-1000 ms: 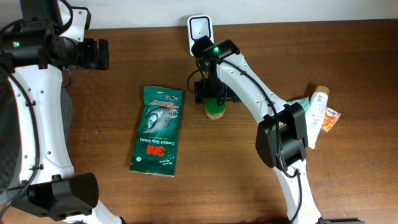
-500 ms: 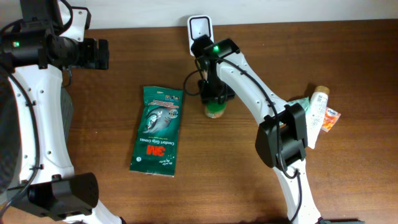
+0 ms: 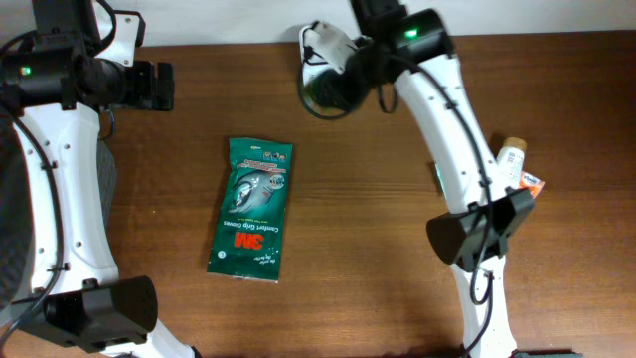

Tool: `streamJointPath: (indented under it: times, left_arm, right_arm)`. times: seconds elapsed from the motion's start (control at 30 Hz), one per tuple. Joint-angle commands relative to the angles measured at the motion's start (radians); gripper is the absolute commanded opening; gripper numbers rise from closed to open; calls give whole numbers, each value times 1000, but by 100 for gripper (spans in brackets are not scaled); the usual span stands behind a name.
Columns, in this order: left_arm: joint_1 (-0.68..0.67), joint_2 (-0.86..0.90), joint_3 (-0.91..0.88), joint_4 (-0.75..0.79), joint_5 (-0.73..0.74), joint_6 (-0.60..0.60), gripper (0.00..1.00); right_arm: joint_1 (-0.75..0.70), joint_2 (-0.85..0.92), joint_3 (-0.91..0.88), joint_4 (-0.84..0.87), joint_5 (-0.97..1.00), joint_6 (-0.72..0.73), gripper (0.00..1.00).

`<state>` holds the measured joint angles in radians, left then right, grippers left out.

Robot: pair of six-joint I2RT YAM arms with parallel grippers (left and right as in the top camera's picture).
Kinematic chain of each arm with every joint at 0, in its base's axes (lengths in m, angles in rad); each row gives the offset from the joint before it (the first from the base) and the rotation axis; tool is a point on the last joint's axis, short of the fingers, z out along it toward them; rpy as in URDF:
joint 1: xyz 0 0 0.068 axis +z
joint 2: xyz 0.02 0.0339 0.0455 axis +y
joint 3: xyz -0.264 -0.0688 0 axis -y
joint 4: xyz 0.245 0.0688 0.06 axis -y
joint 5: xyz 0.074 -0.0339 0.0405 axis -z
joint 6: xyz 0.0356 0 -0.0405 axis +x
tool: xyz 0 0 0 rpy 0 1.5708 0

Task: Scan the item barcode
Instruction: 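Lift the green-capped jar up to the scanner face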

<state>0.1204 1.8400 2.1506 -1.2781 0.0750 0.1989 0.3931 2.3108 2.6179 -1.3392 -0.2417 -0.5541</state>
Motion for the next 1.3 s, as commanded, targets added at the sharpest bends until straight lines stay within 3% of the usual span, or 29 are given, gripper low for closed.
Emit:
streamJointPath:
  times: [0.0,0.07,0.1,0.17,0.23,0.3,0.8,1.27]
  left_arm:
    - [7,-7,3,0,8,16,99]
    - [7,-7,3,0,8,16,99]
    - [7,-7,3,0,8,16,99]
    - [7,-7,3,1,8,16,99]
    - [7,-7,3,0,8,16,99]
    - [7,-7,3,0,8,16,99]
    - [7,-7,3,0,8,16,99]
    - [7,-7,3,1,8,16,99]
  right_arm:
    - [28,3,-107,271,365,-11,37]
    - [23,3,-222,567,467,-79,38]
    - [19,3,-321,789,467,-272,39]
    - [17,3,-465,1095,467,-513,43]
    - [15,3,-580,1346,459,-614,43]
    - [4,36,-619,1475,452,-647,43]
    - [-3,68,-619,1372,430,-646,41]
    - [-2,67,-619,1375,430,-646,41]
